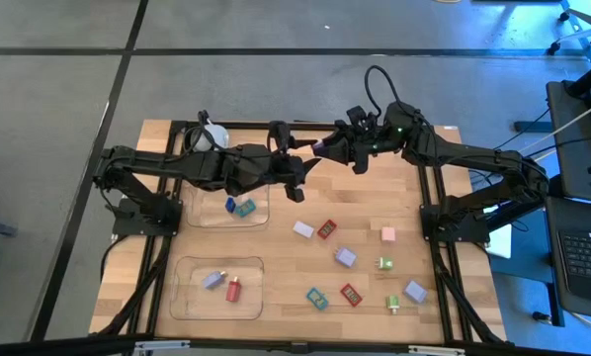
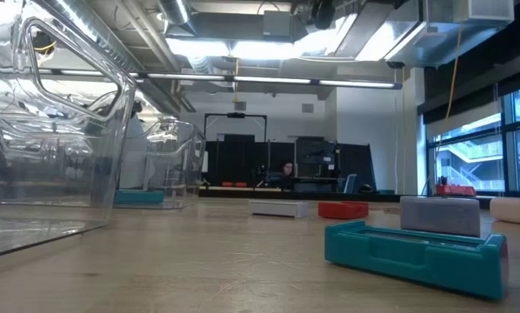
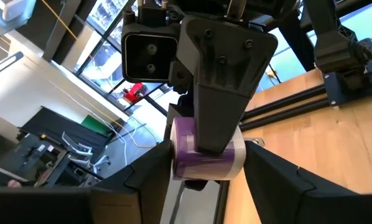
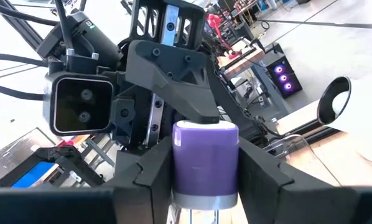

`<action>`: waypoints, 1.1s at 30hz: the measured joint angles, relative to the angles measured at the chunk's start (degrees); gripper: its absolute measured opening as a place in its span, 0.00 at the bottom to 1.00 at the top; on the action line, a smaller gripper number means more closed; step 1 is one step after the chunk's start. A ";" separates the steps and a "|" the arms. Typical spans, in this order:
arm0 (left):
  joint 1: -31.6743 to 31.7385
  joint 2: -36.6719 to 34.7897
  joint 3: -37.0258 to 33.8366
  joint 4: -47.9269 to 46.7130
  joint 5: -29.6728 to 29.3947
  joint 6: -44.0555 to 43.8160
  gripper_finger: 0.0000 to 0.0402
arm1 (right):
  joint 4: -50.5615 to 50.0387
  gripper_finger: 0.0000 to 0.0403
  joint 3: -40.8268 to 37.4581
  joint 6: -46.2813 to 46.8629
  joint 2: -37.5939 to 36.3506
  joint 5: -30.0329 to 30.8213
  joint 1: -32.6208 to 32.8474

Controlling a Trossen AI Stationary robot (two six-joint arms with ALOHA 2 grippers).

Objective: Pick & Place Office items
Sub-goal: Put the purple charger adapter into the bottom transparent bin

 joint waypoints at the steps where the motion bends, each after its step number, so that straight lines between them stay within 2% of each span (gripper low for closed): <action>1: 0.00 0.00 0.00 0.00 -0.04 0.33 0.46 | 0.00 0.36 0.00 0.01 0.00 -0.07 0.00; 6: 0.00 0.00 0.00 0.12 -0.22 1.12 0.39 | 0.01 0.36 0.00 0.21 0.00 -0.06 0.00; 16: 0.03 0.00 0.00 0.39 0.68 0.59 0.41 | 0.03 0.38 0.00 0.60 -0.02 -0.28 0.00; 24: -0.76 0.20 -0.03 1.48 0.78 -1.47 0.39 | 0.03 0.55 0.00 0.43 -0.02 -1.69 -0.63; 33: -1.77 0.20 -0.04 1.28 0.64 -8.65 0.39 | -4.79 0.74 0.02 -1.33 -0.02 -12.45 -5.57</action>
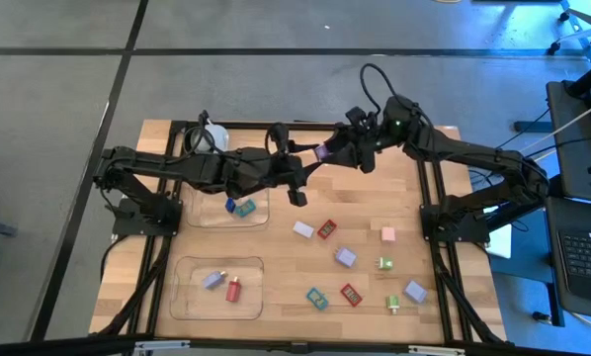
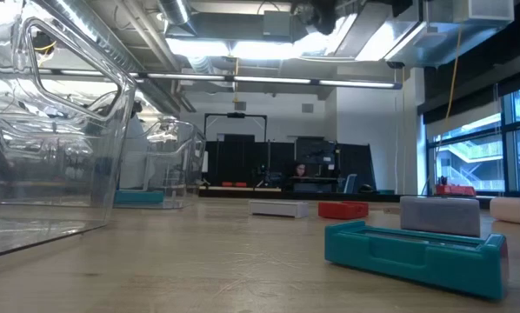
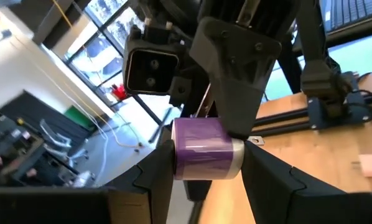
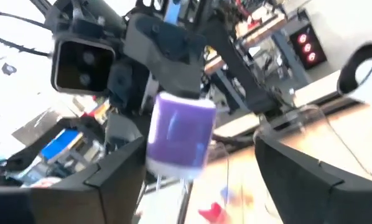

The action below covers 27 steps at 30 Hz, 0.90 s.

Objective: Pick & Place Office items
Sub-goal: Put the purple charger adapter into the bottom transparent bin

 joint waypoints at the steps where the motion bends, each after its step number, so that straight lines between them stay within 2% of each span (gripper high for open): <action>1: -0.03 0.00 -0.03 -0.45 0.03 -1.31 0.39 | -1.25 0.75 0.00 -0.91 0.00 -1.48 -0.80; 5: -0.58 -0.05 -0.05 -3.81 -0.37 -8.95 0.40 | -6.76 0.76 0.00 -3.43 0.00 -6.11 -3.78; 8: -0.69 -0.09 -0.04 -8.05 -0.08 -16.63 0.40 | -9.73 0.76 -0.01 -5.63 -0.34 -6.79 -5.33; 16: -1.27 -0.09 -0.04 -22.57 0.96 -42.32 0.40 | -15.95 0.74 0.00 -9.66 -2.45 -12.69 -6.39; 20: -3.65 -0.09 -0.02 -33.88 7.36 -57.73 0.40 | -20.20 0.74 0.00 -13.91 -4.49 -12.53 -6.38; 23: -6.67 -0.09 -0.02 -40.13 11.18 -68.74 0.39 | -22.18 0.74 0.00 -16.50 -5.82 -9.74 -5.65; 27: -12.63 -0.09 0.00 -43.48 14.67 -77.31 0.40 | -23.91 0.74 0.00 -17.82 -6.75 -5.37 -3.83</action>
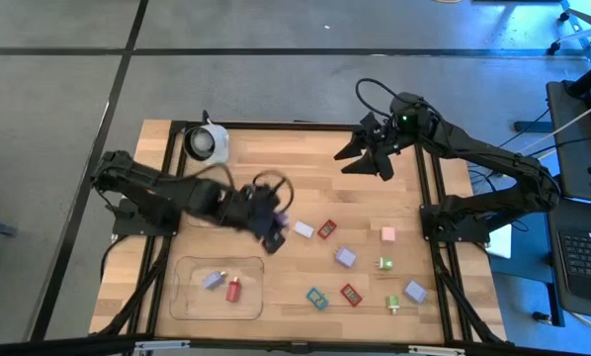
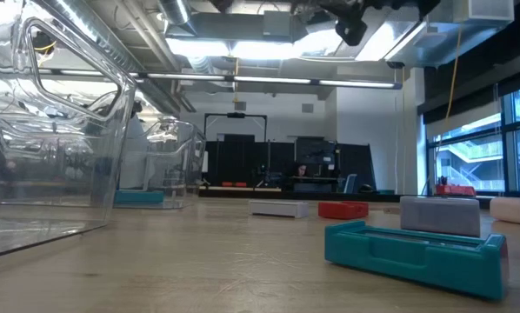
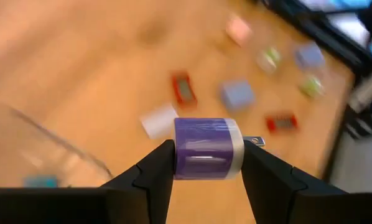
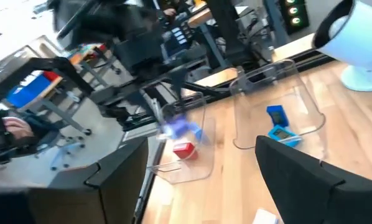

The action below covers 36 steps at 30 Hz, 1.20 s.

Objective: Pick & Place Office items
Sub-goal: Put the purple charger adapter into the bottom transparent bin

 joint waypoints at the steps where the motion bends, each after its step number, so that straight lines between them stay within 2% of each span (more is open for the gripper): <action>1: -1.61 0.00 0.00 -1.04 0.81 -1.43 0.40 | -0.39 0.74 0.00 -0.03 -0.11 1.32 0.60; 10: -13.55 1.49 -0.61 -16.06 5.45 -15.18 0.41 | -2.81 0.74 0.00 2.88 -0.11 16.27 7.56; 18: -19.79 5.18 -0.61 -16.68 8.30 -17.44 0.40 | -2.47 0.74 0.00 10.43 -0.34 33.80 15.58; 30: -24.56 9.67 -0.61 -16.87 8.12 -13.82 0.41 | -2.53 0.74 0.00 16.42 -0.38 51.65 29.95; 36: -24.88 13.73 -0.63 -18.79 10.86 -8.55 0.40 | -5.58 0.74 0.00 16.80 -0.40 55.20 34.60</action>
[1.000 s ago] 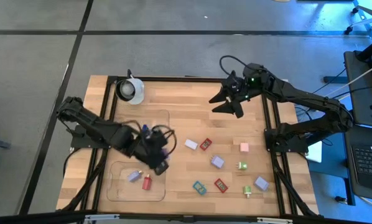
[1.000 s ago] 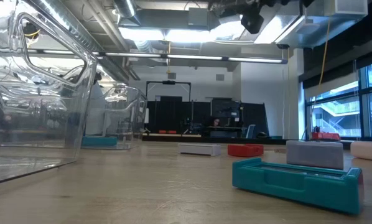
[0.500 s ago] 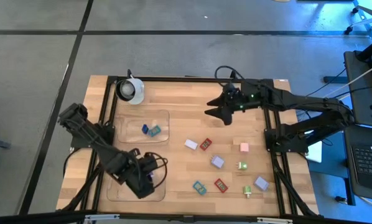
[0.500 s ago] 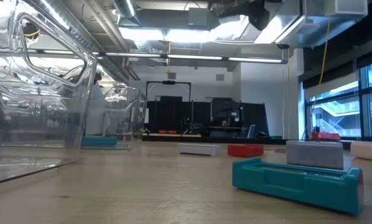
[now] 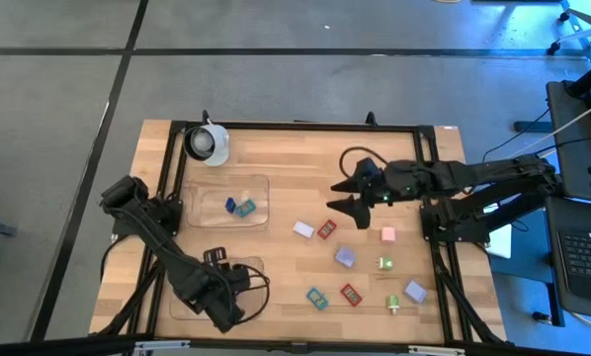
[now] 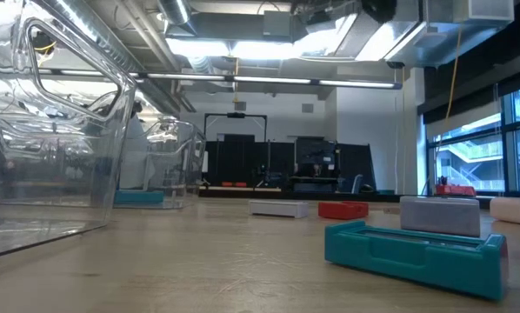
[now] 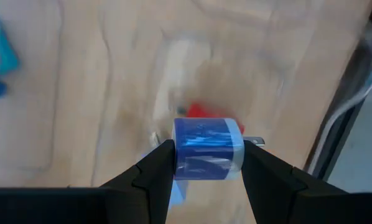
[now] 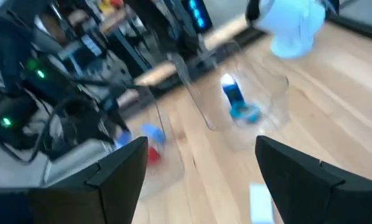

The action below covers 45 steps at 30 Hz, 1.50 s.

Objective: Pick & Place Office items
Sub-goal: Put the purple charger adapter into the bottom transparent bin, then put the light pink charger adapter into the bottom transparent bin

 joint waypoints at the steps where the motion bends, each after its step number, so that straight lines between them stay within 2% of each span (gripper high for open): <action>1: 0.00 0.70 0.00 -0.42 1.21 0.62 0.40 | -1.70 0.74 0.00 0.01 0.00 0.08 0.41; 4: -0.03 2.74 -0.06 -1.60 5.34 2.82 0.40 | -8.13 0.74 0.00 0.99 0.00 0.33 1.39; 8: 0.02 4.37 -0.07 -1.85 9.17 3.92 0.40 | -16.76 0.74 0.00 4.64 0.00 4.15 2.53; 19: 0.04 9.05 -0.07 -1.68 9.44 4.16 0.40 | -31.85 0.74 0.00 11.27 0.00 12.64 5.35; 30: 0.02 10.32 -0.07 -1.87 10.52 3.25 0.42 | -34.41 0.74 -0.02 12.14 0.00 14.27 7.99; 35: 0.02 10.32 -0.07 -1.85 10.69 0.81 0.45 | -34.65 0.74 -0.02 12.40 0.00 16.57 9.22; 45: 1.65 10.32 -0.07 -3.39 12.17 -1.65 0.54 | -34.76 0.74 -0.02 16.77 0.00 16.39 9.72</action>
